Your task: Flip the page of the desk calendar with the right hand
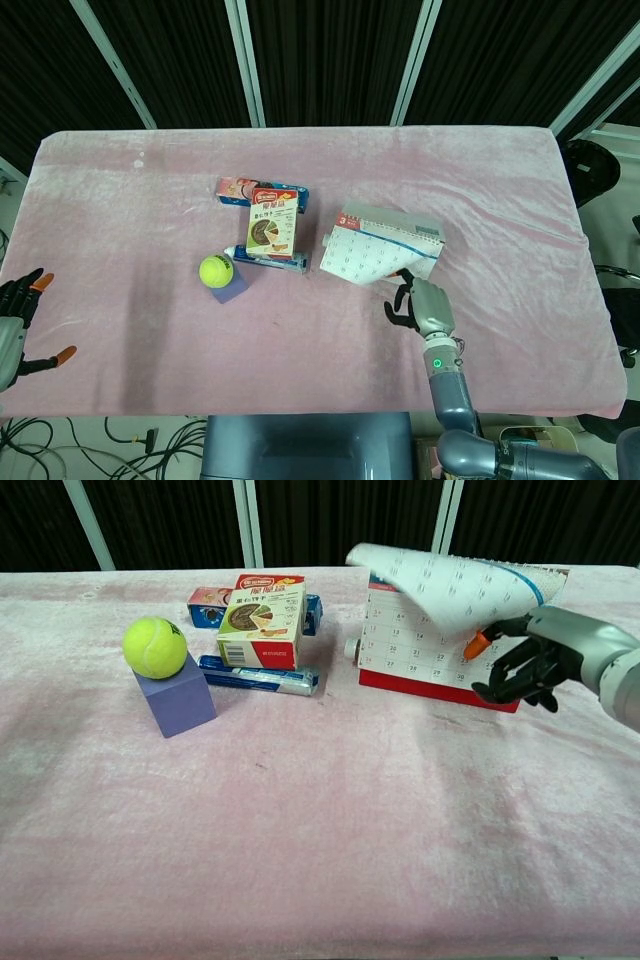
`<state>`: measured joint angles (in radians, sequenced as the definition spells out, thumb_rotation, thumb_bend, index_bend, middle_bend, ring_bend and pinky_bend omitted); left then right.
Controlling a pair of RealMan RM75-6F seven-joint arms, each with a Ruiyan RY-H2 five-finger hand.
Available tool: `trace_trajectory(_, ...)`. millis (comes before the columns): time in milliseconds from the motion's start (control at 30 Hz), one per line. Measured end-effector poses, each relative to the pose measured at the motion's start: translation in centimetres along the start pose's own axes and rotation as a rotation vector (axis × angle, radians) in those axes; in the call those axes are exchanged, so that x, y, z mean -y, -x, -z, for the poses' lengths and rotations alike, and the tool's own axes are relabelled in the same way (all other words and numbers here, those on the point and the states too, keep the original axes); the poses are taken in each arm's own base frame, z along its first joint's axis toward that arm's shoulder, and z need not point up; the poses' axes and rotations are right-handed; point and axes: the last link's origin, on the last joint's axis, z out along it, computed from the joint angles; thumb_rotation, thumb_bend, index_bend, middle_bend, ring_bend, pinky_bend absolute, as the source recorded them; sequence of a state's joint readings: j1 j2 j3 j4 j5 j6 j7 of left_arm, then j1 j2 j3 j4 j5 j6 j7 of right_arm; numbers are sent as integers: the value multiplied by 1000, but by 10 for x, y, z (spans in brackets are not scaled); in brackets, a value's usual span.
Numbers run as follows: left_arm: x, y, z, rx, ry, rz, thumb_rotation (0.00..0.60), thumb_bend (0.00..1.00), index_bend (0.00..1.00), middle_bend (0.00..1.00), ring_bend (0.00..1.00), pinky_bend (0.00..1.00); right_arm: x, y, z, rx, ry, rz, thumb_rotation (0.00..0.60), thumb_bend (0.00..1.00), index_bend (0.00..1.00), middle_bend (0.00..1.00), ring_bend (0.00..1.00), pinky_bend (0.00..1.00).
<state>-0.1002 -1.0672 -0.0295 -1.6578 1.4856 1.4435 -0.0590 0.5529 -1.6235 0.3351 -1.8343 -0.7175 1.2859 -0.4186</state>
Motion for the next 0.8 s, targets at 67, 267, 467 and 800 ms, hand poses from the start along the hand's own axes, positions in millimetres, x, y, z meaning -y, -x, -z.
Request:
trace_trajectory(67, 0, 0, 0, 0, 2, -1, 600, 0, 0, 0, 0, 0, 7, -8, 3, -17, -26, 1, 600, 362, 0, 590, 719, 780)
trace_trajectory(267, -1, 0, 1, -7, 2, 0, 600, 0, 0, 0, 0, 0, 27, -39, 13, -93, -107, 12, 600, 362, 0, 520, 663, 728)
trace_trajectory(467, -1, 0, 1, -9, 4, 1, 600, 0, 0, 0, 0, 0, 38, -69, 13, -174, -146, 51, 600, 361, 0, 309, 417, 545)
trace_trajectory(800, -1, 1, 0, -8, 1, -1, 600, 0, 0, 0, 0, 0, 38, -94, -9, -175, -102, 201, 600, 170, 0, 73, 108, 201)
